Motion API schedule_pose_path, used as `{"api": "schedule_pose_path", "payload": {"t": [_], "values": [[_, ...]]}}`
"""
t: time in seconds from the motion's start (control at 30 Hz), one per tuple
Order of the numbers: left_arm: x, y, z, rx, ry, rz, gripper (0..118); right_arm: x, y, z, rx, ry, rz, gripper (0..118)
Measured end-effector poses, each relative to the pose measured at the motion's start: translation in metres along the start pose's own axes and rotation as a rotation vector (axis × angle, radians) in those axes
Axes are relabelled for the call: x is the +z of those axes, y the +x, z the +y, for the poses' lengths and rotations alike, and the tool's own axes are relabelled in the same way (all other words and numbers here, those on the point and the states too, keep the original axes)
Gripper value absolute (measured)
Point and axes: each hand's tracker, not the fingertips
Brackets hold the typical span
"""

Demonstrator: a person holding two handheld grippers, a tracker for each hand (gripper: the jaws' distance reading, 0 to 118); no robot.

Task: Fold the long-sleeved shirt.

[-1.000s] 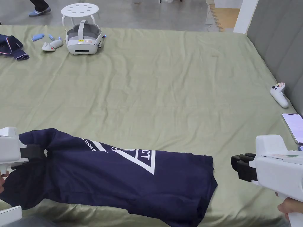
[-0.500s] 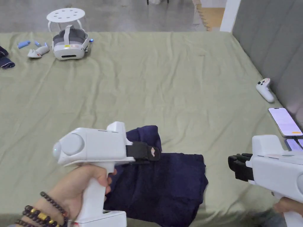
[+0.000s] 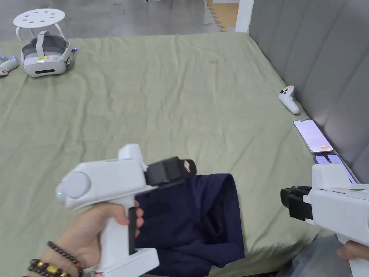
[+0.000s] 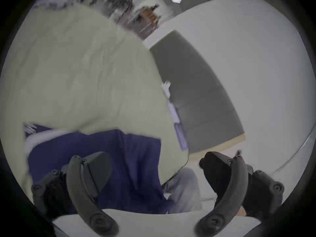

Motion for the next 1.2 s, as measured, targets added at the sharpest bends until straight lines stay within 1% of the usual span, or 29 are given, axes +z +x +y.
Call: {"api": "schedule_pose_path", "payload": {"t": [0.03, 0.07, 0.1, 0.17, 0.2, 0.23, 0.3, 0.37, 0.47, 0.57, 0.7, 0.77, 0.8, 0.87, 0.9, 0.97, 1.0, 1.03, 1.17, 1.2], "values": [[0.018, 0.002, 0.006, -0.001, 0.022, 0.020, 67, -0.001, 0.000, 0.000, -0.004, 0.003, 0.003, 2], [0.031, 0.003, 0.010, -0.024, 0.032, 0.026, 9, -0.001, -0.001, 0.000, -0.008, 0.004, 0.007, 2], [0.040, 0.005, 0.009, -0.075, 0.051, 0.058, 7, -0.003, -0.003, -0.001, -0.012, 0.006, 0.012, 2], [0.043, 0.006, -0.001, -0.235, 0.073, 0.246, 5, -0.006, -0.007, -0.001, -0.016, 0.006, 0.023, 2], [0.038, 0.005, -0.006, -0.290, 0.034, 0.329, 5, -0.008, -0.010, -0.001, -0.016, 0.004, 0.027, 2], [0.028, 0.001, -0.011, -0.331, -0.004, 0.380, 5, -0.009, -0.012, -0.001, -0.016, 0.003, 0.030, 2], [0.001, 0.000, -0.032, -0.369, -0.063, 0.390, 5, -0.010, -0.015, -0.002, -0.014, 0.001, 0.037, 2], [-0.029, -0.005, -0.048, -0.325, -0.120, 0.383, 5, -0.009, -0.018, -0.003, -0.013, 0.000, 0.041, 2], [-0.085, -0.010, -0.067, -0.274, -0.221, 0.284, 5, -0.006, -0.017, -0.006, -0.018, -0.004, 0.035, 2], [-0.137, 0.008, -0.087, -0.303, -0.296, 0.265, 5, -0.002, -0.013, -0.010, -0.022, -0.013, 0.010, 2], [-0.183, 0.012, -0.108, -0.372, -0.355, 0.324, 5, 0.005, -0.004, -0.017, -0.044, -0.022, -0.008, 2], [-0.178, 0.017, -0.102, -0.349, -0.331, 0.284, 5, 0.004, -0.001, -0.019, -0.058, -0.029, -0.013, 2], [-0.174, 0.020, -0.096, -0.326, -0.348, 0.285, 5, 0.003, 0.000, -0.019, -0.065, -0.033, -0.009, 2], [-0.155, 0.023, -0.087, -0.322, -0.356, 0.245, 5, -0.002, -0.002, -0.014, -0.077, -0.036, 0.017, 2], [-0.142, 0.025, -0.084, -0.330, -0.330, 0.223, 5, -0.006, -0.006, -0.010, -0.085, -0.027, 0.046, 2], [-0.111, 0.027, -0.075, -0.352, -0.258, 0.223, 5, -0.022, -0.015, 0.001, -0.110, -0.037, 0.140, 2], [-0.094, 0.025, -0.070, -0.339, -0.222, 0.228, 5, -0.035, -0.022, 0.008, -0.119, -0.044, 0.192, 2], [-0.078, 0.021, -0.064, -0.323, -0.191, 0.228, 5, -0.045, -0.025, 0.011, -0.124, -0.047, 0.216, 2], [-0.013, -0.002, -0.049, -0.183, -0.077, 0.218, 5, -0.112, -0.041, 0.017, -0.164, -0.159, 0.338, 2], [0.001, -0.014, -0.048, -0.137, -0.048, 0.228, 5, -0.132, -0.042, 0.015, -0.185, -0.209, 0.346, 2]]}}
